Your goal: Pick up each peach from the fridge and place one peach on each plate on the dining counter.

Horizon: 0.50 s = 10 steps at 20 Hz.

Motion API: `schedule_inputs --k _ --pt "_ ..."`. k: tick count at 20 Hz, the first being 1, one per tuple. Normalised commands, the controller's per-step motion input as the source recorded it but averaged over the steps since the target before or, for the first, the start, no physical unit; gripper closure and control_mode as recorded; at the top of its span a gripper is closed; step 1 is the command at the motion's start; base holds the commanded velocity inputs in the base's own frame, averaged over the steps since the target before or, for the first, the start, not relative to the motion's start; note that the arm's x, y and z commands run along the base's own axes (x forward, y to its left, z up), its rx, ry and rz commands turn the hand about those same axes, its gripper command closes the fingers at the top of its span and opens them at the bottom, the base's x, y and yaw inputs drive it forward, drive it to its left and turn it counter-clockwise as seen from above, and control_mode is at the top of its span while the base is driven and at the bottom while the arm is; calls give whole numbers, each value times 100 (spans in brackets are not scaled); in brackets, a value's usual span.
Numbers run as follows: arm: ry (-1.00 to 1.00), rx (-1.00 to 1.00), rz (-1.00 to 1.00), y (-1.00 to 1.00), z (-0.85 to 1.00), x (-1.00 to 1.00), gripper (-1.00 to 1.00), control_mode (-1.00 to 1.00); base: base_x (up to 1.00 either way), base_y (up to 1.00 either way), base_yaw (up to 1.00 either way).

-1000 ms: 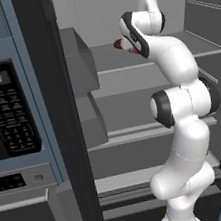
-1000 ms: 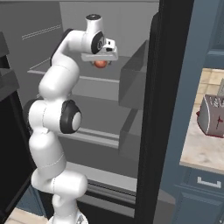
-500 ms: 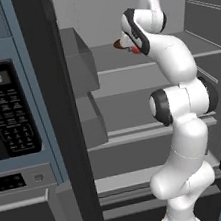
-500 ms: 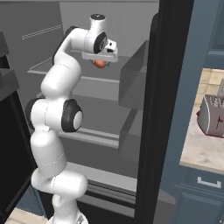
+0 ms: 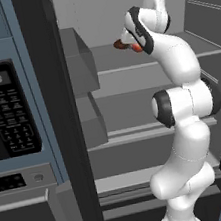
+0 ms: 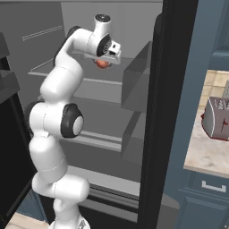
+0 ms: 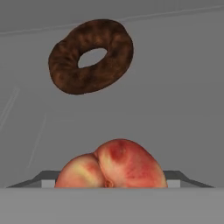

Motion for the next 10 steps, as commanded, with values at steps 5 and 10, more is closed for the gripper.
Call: schedule_inputs --k 5,10 --pt "-43 21 -9 2 -20 -65 100 -100 0 0 0" --pt "-15 8 -18 41 4 -93 100 -100 0 0 0"
